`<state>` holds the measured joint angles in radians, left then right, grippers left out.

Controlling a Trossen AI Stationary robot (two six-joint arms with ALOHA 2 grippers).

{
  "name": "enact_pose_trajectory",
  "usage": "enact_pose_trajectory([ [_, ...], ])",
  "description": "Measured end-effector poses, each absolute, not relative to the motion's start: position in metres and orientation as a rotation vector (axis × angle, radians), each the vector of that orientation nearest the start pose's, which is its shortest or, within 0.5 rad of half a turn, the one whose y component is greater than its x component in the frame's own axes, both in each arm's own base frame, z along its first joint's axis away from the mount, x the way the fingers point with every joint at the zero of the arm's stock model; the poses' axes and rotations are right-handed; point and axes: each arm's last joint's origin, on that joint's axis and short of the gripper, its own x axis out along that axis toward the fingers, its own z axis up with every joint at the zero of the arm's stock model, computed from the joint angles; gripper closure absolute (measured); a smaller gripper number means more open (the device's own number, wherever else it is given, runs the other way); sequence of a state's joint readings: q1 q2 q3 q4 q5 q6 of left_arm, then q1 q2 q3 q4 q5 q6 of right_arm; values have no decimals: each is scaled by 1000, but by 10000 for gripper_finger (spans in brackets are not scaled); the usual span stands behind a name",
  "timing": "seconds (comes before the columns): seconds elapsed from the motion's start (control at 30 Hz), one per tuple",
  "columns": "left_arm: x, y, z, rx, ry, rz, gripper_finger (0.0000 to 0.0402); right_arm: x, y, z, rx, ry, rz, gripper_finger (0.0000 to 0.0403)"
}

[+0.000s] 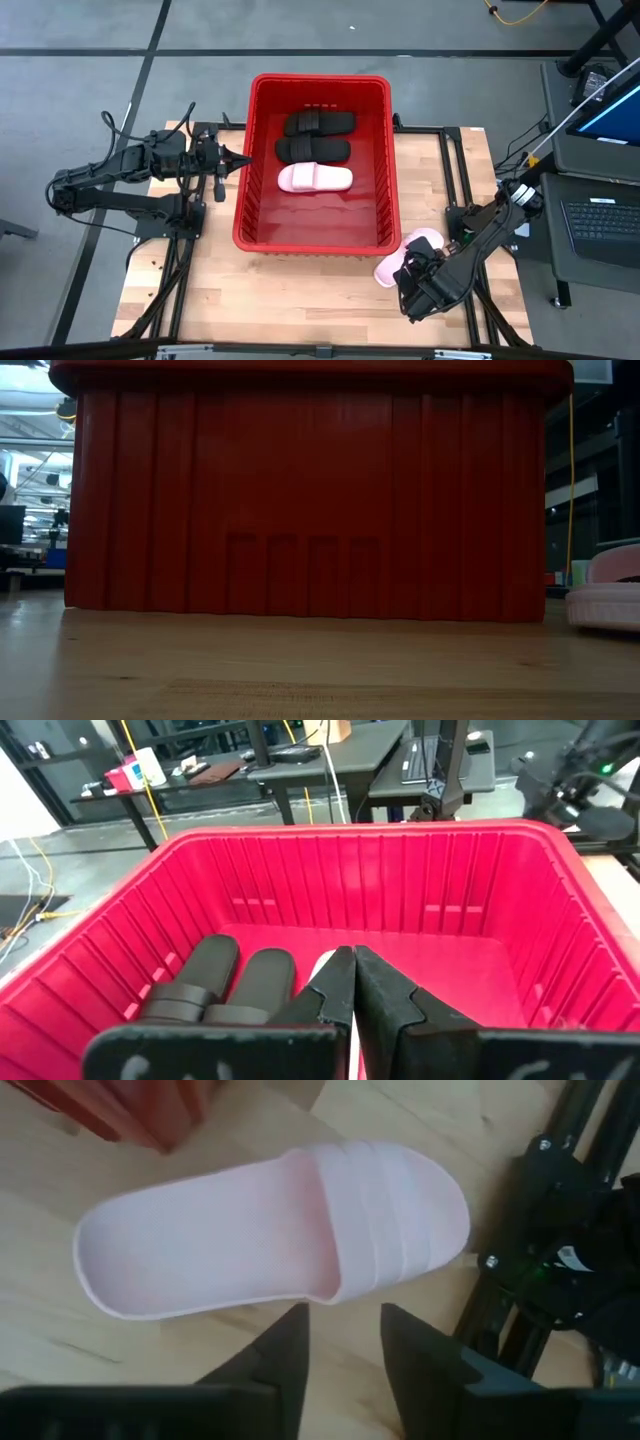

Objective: Pick and place slides into bin
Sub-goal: Put the pink slide into the red bin

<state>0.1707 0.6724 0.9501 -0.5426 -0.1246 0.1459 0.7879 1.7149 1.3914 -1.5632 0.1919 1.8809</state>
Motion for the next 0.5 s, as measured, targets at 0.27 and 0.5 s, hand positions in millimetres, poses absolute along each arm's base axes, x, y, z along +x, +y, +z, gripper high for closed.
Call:
enact_pose_trajectory([
  [0.27,123,25,368,133,286,275,399,203,196,234,534,1275,-1025,232],
  [0.5,124,25,369,115,268,278,400,199,185,207,462,1238,-1051,237],
])
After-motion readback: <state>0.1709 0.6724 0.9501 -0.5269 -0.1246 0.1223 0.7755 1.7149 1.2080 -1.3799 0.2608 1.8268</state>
